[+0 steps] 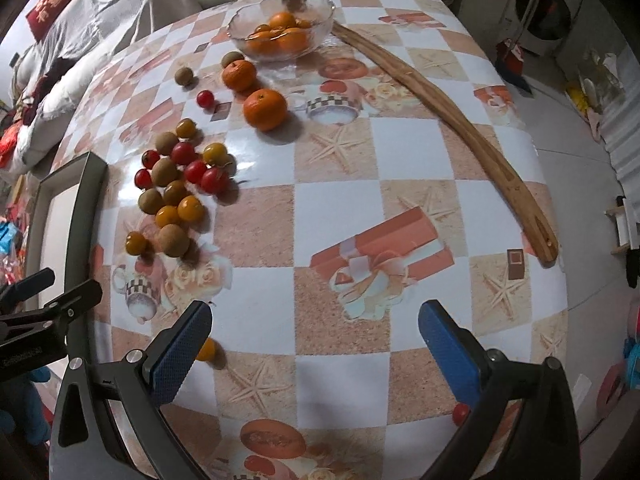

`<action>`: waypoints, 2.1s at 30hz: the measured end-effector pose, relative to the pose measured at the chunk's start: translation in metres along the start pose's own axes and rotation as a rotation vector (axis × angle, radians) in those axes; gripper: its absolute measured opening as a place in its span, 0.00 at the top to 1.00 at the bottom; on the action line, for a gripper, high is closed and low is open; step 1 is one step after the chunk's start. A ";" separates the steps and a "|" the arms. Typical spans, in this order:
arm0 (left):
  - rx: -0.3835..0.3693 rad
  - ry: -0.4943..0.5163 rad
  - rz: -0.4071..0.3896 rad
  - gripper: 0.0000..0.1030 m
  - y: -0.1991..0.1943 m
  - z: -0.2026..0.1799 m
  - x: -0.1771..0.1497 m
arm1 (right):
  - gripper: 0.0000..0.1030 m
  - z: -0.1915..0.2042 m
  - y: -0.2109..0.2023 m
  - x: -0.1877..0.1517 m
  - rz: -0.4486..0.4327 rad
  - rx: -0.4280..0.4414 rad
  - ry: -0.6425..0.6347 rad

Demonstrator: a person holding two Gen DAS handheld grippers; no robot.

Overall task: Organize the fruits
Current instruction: 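Reach the right tool toward a red cherry tomato on the table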

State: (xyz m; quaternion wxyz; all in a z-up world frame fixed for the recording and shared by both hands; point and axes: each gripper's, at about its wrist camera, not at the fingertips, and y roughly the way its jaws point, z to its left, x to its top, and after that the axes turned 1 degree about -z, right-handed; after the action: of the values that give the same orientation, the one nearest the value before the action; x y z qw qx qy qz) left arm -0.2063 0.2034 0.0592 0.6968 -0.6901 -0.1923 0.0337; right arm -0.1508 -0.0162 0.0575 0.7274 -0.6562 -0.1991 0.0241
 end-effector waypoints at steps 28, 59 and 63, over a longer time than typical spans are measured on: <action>0.007 0.028 0.008 0.00 0.006 -0.012 -0.009 | 0.00 0.010 -0.002 -0.007 0.002 0.010 -0.032; 0.018 0.111 -0.006 0.00 0.016 -0.032 -0.007 | 0.00 -0.015 -0.007 -0.022 -0.015 0.007 0.008; 0.009 0.134 -0.012 0.00 0.021 -0.037 -0.002 | 0.00 -0.037 -0.012 -0.035 -0.036 -0.018 0.058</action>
State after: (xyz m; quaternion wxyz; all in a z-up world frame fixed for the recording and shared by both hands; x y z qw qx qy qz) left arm -0.1920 0.1689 0.0397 0.7113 -0.6866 -0.1495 -0.0159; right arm -0.1738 -0.0633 0.0579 0.7272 -0.6596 -0.1899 -0.0102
